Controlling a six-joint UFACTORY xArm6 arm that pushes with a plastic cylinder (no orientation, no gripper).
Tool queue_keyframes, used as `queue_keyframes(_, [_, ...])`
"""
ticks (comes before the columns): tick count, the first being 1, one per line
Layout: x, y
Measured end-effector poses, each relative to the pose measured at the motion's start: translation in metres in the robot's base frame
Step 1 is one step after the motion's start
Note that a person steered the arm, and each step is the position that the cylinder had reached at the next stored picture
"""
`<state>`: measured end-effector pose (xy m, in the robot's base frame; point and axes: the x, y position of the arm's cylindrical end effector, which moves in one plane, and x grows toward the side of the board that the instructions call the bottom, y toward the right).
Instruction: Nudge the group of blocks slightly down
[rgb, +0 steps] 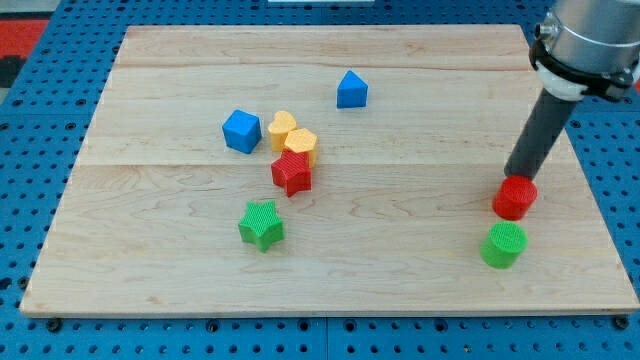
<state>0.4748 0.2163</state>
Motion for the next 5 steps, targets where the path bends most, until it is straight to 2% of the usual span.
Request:
queue_keyframes(1, [0.016,-0.015])
queue_keyframes(2, [-0.021,-0.023])
queue_keyframes(3, [-0.082,-0.064])
queue_keyframes(4, [-0.111,-0.134])
queue_keyframes(5, [-0.121,-0.200])
